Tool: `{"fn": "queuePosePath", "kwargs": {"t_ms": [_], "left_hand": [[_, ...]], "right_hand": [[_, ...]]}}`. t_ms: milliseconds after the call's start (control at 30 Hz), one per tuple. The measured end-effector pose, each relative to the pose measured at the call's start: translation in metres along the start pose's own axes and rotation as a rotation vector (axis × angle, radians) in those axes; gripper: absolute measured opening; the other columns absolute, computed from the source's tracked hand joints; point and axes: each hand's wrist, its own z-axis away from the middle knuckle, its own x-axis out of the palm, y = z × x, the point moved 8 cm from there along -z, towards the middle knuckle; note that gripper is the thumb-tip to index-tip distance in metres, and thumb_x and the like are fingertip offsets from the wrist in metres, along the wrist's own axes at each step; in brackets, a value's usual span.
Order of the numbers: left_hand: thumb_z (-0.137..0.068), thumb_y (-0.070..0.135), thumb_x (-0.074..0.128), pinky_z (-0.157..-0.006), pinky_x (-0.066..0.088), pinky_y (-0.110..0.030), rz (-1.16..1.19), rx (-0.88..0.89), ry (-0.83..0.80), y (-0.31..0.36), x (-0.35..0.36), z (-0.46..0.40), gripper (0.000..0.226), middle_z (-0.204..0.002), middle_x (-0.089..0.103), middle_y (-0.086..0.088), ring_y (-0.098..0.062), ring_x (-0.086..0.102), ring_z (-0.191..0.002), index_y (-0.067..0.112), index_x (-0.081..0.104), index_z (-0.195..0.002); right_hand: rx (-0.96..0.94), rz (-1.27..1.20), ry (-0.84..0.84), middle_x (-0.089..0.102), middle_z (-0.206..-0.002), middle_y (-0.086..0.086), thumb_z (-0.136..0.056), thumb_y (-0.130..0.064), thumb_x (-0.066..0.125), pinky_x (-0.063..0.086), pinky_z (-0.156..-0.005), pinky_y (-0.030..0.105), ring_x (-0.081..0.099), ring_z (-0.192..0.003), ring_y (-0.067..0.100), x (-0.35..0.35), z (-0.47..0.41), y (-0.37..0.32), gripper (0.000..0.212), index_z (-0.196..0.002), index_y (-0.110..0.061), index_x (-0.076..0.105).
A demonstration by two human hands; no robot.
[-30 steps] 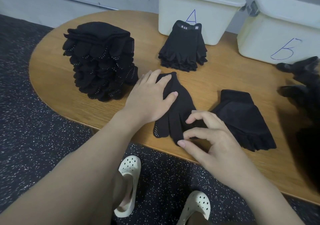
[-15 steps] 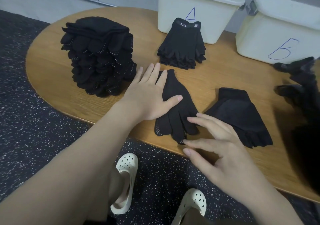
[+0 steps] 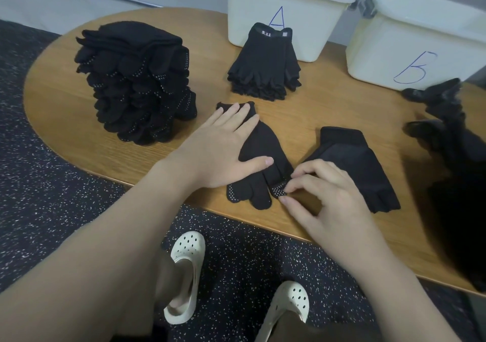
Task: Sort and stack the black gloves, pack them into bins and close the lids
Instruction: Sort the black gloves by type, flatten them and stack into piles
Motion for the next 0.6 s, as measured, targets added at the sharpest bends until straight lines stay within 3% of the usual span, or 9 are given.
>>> {"fn": "queuePosePath", "kwargs": {"t_ms": [167,467,600], "left_hand": [[-0.072,0.097,0.013,-0.129,-0.004,-0.040,-0.023,0.012,-0.027,0.0015,0.0011,0.0002,0.124,-0.173,-0.006,-0.005,-0.019,-0.009,-0.159,0.016,0.003,-0.165],[-0.078,0.095,0.017,-0.130,-0.002,-0.040,-0.020,-0.016,-0.024,0.0010,-0.0025,-0.0011,0.118,-0.173,-0.002,-0.004,-0.017,-0.006,-0.159,0.016,0.008,-0.165],[-0.074,0.098,0.022,-0.130,-0.001,-0.042,-0.042,-0.055,-0.045,0.0062,-0.0058,-0.0044,0.124,-0.173,-0.002,-0.006,-0.020,-0.005,-0.160,0.014,0.011,-0.165]], "right_hand": [[-0.038,0.002,-0.002,0.059,-0.106,-0.008,-0.089,-0.030,0.074,0.044,-0.095,0.038,0.059,-0.101,0.015,0.0037,0.0009,0.0009,0.014,-0.099,-0.021,0.080],[-0.011,-0.067,-0.058,0.059,-0.114,-0.008,-0.089,-0.032,0.072,0.048,-0.097,0.047,0.054,-0.113,0.013,-0.0006,0.0037,0.0064,0.011,-0.093,-0.027,0.082],[0.020,-0.087,-0.084,0.059,-0.114,-0.011,-0.088,-0.034,0.072,0.049,-0.097,0.045,0.053,-0.113,0.009,-0.0031,0.0060,0.0091,0.012,-0.093,-0.030,0.082]]}}
